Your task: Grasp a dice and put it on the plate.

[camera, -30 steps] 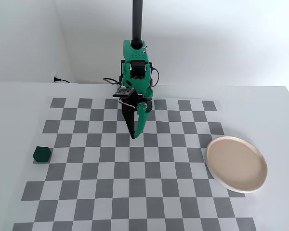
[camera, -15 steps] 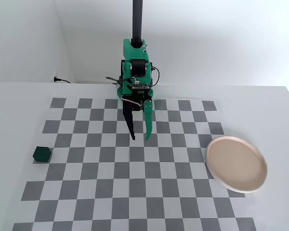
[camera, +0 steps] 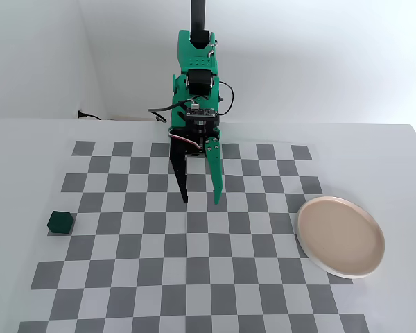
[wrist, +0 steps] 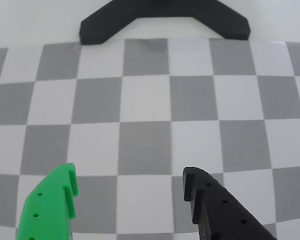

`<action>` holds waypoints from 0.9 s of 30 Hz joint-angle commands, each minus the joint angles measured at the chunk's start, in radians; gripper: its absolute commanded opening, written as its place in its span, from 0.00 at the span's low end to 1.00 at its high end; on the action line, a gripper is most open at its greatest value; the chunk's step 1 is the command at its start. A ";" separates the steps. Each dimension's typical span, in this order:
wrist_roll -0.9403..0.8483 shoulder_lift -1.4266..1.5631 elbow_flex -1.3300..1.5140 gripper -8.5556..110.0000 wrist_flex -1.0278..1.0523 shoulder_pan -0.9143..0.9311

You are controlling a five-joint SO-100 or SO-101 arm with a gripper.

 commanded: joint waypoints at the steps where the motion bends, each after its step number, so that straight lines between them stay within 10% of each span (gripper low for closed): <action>1: -0.006 -0.120 -0.206 0.22 -0.023 0.074; 27: -0.035 -0.733 -0.661 0.24 -0.071 0.684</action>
